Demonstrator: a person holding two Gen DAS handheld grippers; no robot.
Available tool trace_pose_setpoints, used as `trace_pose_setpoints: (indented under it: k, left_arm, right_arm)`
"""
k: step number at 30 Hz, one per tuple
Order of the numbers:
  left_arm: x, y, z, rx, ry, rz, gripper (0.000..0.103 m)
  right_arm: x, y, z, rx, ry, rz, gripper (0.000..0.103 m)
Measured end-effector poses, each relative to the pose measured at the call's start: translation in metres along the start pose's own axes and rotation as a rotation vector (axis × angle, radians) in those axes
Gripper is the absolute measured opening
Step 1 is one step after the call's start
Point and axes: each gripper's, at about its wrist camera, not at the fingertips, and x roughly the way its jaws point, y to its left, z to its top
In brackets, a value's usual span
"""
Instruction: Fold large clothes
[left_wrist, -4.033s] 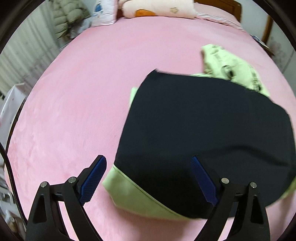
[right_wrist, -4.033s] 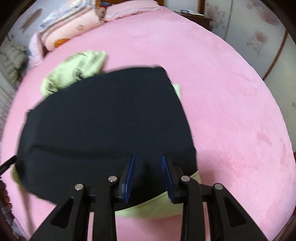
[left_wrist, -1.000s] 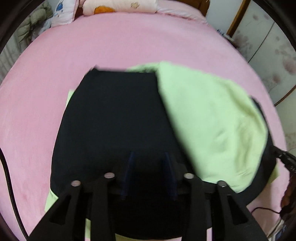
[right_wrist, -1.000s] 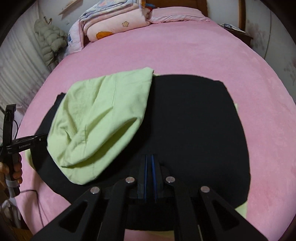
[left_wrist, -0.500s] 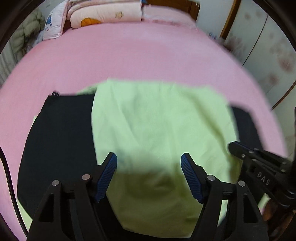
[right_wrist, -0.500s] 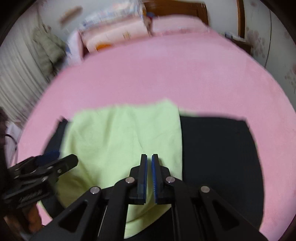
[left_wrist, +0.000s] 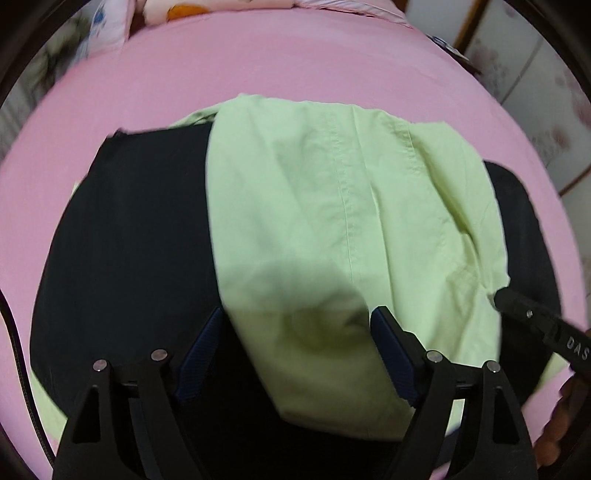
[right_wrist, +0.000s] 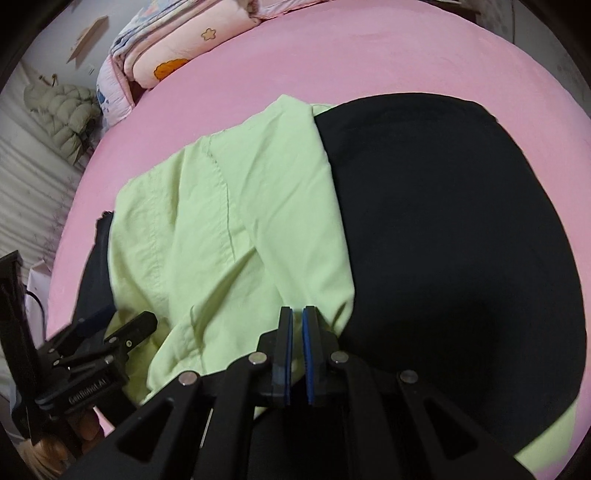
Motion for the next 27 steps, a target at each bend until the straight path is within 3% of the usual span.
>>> trace_pose_setpoints:
  k: [3,10,14,17,27]
  left_arm:
    - [-0.024,0.003,-0.008,-0.013,-0.005,-0.004,0.08]
    - [-0.108,-0.007,-0.019,-0.006,-0.031,-0.076,0.08]
    - [-0.151,-0.023,0.007,-0.002,-0.068,-0.113,0.081]
    - [-0.186,-0.026,0.008,0.022,-0.1,-0.134,0.081]
    - [-0.275,-0.014,-0.007,-0.009,-0.193,-0.13,0.082]
  right_arm:
    - [-0.026,0.002,-0.007,0.032,-0.018,0.034,0.006]
    - [-0.103,0.028,-0.013,0.016,-0.076,0.025,0.006]
    - [-0.154,0.044,-0.017,0.013,-0.129,0.006,0.006]
    - [-0.191,0.061,-0.014,0.009,-0.164,0.019,0.006]
    - [-0.275,0.094,-0.022,-0.084,-0.226,0.065,0.006]
